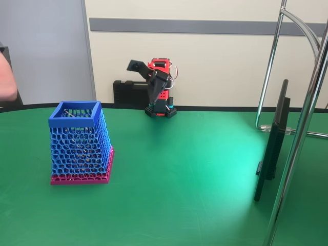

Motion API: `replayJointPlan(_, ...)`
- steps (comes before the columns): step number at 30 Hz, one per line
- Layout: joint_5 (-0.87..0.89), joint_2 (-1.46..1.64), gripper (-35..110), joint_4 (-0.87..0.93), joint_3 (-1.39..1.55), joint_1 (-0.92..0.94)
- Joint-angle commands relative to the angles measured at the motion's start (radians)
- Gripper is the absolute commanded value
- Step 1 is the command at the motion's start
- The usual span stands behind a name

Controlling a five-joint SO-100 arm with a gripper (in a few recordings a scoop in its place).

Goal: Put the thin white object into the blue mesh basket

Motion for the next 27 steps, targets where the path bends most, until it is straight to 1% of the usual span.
replayJointPlan(1, 0.089, 0.141, 0, 0.084, 0.052, -0.029)
replayJointPlan(7, 0.21, 0.27, 0, 0.155, 0.189, -0.041)
replayJointPlan(10, 0.253, 0.273, 0, 0.175, 0.209, -0.052)
replayJointPlan(19, 0.316, 0.279, 1, 0.245, 0.209, -0.061)
replayJointPlan(27, 0.367, 0.279, 1, 0.367, 0.209, -0.095)
